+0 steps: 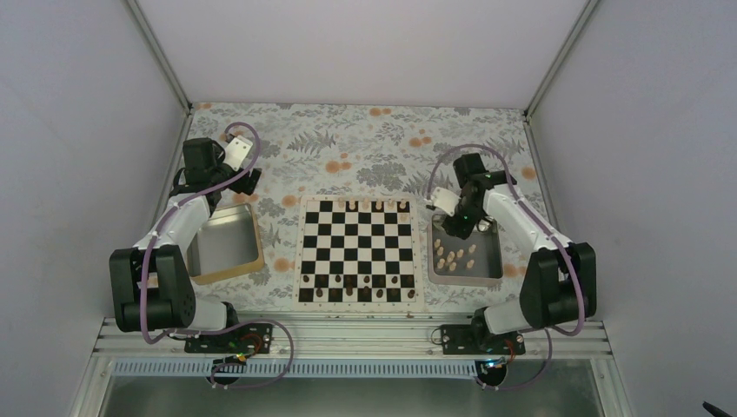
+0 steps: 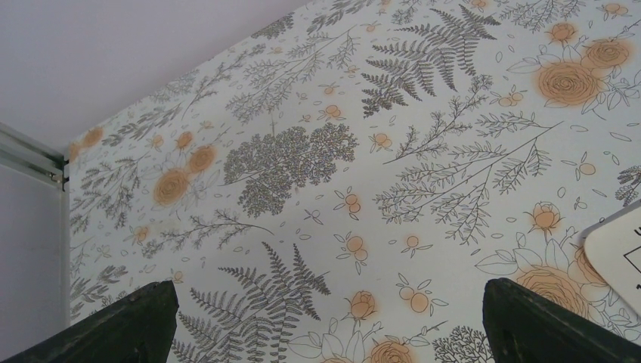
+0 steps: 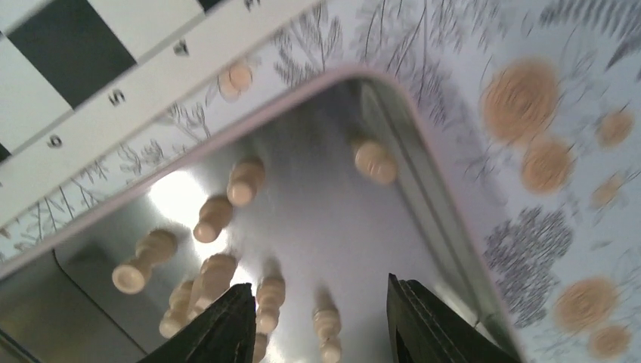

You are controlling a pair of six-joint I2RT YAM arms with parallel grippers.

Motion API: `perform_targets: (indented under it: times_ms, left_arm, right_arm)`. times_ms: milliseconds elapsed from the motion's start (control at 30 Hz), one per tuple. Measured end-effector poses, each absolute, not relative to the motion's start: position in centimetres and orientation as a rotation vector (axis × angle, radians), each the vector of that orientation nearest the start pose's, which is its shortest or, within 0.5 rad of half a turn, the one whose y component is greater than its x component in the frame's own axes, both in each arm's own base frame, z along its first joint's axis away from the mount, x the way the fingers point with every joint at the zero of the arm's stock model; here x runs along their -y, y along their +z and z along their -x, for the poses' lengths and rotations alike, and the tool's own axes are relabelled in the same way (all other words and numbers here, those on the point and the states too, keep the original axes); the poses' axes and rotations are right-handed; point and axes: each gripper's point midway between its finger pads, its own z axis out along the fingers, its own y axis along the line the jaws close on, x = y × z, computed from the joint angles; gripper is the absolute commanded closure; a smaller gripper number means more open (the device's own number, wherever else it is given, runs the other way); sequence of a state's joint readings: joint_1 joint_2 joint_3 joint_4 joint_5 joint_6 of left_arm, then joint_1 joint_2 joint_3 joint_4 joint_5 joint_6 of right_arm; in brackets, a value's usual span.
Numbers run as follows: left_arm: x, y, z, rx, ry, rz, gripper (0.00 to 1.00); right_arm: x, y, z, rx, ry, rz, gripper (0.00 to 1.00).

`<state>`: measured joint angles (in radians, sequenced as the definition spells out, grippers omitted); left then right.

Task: Set up the chess pieces on the board
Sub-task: Pick up the chess piece from the storage box.

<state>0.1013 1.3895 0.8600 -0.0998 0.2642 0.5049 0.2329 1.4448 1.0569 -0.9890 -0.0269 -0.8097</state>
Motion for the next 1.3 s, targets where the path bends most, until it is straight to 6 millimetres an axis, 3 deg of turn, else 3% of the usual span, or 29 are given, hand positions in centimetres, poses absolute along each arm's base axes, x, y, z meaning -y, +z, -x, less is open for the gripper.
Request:
perform_targets:
  times_ms: [167, 533, 1300]
  left_arm:
    - [0.3, 16.0, -41.0, -2.096, 0.054, -0.579, 0.00]
    - [0.4, 16.0, -41.0, -2.096, 0.052, -0.580, 0.00]
    - [0.4, 16.0, -41.0, -2.095, 0.051, -0.580, 0.00]
  right_arm:
    - [-5.4, 8.0, -24.9, -2.645, -0.030, 1.445, 0.54]
    - [-5.5, 5.7, -21.4, -2.749, 0.090, 1.431, 0.55]
    - [-6.2, 5.9, -21.9, -2.710, 0.115, 1.372, 0.58]
